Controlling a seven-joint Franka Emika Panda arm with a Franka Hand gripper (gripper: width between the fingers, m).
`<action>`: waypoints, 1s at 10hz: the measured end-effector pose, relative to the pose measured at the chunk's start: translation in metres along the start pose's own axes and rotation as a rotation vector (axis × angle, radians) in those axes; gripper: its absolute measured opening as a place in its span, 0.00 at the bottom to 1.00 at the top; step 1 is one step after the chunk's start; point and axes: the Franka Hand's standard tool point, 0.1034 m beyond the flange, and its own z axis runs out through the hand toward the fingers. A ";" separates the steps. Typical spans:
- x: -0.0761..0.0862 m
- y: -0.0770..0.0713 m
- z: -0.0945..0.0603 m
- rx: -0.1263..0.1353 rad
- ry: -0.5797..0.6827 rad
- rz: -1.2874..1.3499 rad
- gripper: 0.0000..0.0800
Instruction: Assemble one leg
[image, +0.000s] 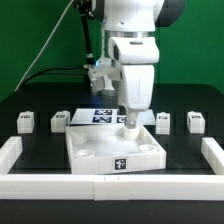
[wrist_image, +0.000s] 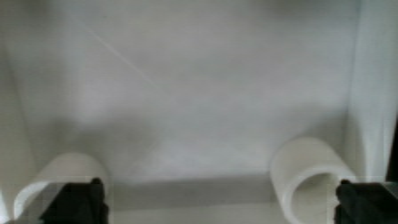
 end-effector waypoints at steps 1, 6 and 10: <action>-0.002 -0.002 0.001 0.004 0.000 0.012 0.81; -0.008 -0.030 0.026 0.026 0.026 -0.075 0.81; -0.006 -0.050 0.046 0.051 0.049 -0.080 0.81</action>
Offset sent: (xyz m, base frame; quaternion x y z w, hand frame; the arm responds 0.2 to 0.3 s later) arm 0.0000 0.0000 0.0000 0.0000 0.0000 0.0000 1.0000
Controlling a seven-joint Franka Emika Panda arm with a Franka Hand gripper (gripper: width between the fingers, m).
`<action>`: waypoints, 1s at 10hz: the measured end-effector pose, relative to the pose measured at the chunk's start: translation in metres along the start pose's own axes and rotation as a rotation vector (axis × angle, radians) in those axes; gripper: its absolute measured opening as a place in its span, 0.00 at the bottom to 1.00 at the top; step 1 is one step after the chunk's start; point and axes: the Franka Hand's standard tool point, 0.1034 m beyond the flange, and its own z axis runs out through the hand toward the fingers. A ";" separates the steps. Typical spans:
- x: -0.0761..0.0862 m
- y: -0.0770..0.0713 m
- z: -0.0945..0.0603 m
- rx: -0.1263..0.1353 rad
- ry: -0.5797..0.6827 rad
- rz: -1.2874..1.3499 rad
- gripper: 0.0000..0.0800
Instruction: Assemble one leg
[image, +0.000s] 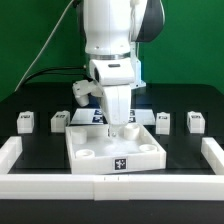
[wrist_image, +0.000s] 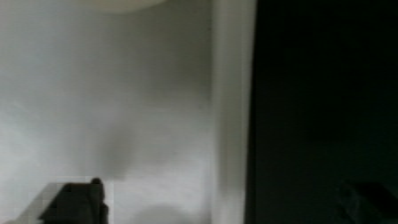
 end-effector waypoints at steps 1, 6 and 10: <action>-0.003 0.000 0.003 0.004 0.003 -0.005 0.81; -0.010 0.001 0.003 0.000 0.003 0.006 0.50; -0.010 0.002 0.003 -0.004 0.002 0.006 0.07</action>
Offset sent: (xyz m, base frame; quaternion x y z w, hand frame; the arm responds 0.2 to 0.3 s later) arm 0.0000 0.0000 0.0000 0.0000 0.0000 0.0000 1.0000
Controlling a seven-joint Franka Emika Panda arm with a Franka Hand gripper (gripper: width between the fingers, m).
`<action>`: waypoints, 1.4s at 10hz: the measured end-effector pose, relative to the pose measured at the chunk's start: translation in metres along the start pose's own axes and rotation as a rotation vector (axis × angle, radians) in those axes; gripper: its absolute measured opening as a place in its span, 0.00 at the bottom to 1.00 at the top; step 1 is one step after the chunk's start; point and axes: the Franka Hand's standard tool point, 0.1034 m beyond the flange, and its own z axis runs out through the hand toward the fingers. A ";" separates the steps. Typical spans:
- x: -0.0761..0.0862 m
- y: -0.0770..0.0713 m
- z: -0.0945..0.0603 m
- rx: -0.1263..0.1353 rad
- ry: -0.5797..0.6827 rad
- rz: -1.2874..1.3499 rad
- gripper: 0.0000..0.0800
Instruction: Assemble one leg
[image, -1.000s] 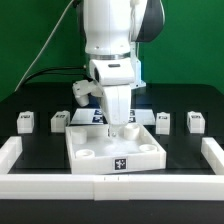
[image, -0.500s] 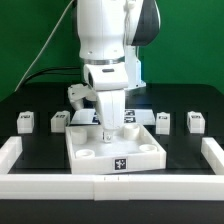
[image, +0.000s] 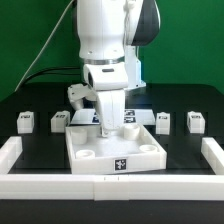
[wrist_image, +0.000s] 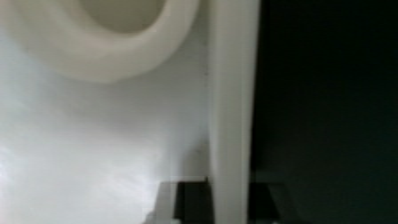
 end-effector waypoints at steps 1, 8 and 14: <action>0.000 0.000 0.000 -0.001 0.000 0.000 0.07; 0.029 0.007 0.001 -0.035 0.012 0.160 0.07; 0.081 0.062 0.000 -0.068 0.023 0.200 0.07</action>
Offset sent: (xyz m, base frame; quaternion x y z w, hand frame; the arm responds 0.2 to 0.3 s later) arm 0.0000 0.0000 0.0000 0.0000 0.0000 0.0000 1.0000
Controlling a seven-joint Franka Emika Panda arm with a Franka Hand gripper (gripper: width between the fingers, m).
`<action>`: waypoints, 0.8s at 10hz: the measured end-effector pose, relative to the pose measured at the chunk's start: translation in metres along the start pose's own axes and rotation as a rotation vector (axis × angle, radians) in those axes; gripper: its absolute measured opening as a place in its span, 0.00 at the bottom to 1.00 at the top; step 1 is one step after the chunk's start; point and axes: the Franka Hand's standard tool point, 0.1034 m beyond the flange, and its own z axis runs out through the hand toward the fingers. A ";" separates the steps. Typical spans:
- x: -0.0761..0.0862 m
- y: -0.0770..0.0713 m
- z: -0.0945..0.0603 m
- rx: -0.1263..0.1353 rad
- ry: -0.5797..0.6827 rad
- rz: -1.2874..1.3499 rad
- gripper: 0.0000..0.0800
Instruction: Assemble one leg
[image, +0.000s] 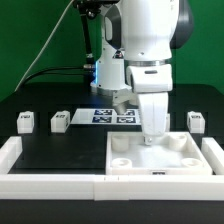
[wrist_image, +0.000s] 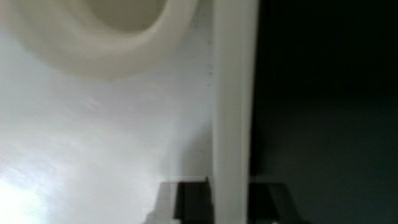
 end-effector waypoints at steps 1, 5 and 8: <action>0.010 0.007 0.001 -0.008 0.004 -0.020 0.07; 0.013 0.011 0.001 -0.008 0.003 -0.032 0.07; 0.012 0.011 0.001 -0.008 0.003 -0.032 0.34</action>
Offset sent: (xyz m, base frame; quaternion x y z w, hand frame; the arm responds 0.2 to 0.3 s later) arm 0.0061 -0.0023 0.0012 0.0099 -0.0002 -0.0415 0.9991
